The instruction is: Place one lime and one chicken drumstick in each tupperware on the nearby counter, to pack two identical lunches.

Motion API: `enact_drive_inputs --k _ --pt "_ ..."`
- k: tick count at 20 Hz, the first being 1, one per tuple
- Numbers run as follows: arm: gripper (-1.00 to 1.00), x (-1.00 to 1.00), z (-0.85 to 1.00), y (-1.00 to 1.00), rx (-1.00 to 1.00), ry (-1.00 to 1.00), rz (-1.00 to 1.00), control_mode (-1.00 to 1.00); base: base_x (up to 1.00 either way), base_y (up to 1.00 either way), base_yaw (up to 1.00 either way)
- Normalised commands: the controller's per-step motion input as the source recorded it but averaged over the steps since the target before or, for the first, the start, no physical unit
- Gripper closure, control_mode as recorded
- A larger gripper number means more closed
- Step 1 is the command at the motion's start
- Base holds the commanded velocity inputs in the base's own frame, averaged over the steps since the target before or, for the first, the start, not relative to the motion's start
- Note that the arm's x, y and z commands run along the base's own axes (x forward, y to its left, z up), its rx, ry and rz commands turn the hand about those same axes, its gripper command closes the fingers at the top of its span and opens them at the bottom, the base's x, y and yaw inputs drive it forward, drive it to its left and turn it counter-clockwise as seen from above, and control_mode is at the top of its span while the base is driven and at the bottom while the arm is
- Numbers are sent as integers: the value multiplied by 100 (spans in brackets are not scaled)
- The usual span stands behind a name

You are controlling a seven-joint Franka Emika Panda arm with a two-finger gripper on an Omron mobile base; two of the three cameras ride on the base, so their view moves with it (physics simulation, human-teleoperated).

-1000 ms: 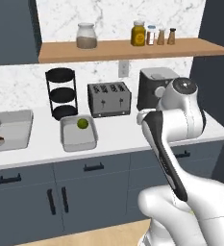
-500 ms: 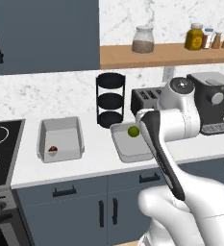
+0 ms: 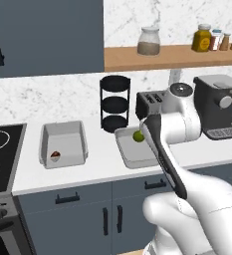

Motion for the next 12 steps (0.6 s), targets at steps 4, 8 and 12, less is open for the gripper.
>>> enact_drive_inputs --k 4,8,12 --pt "100 100 -55 23 -3 21 -1 -100 0 0 0" --pt "100 88 -38 9 -5 7 -2 -100 0 0 0" --pt "100 85 -65 0 0 0 0 -100 0 0 0"
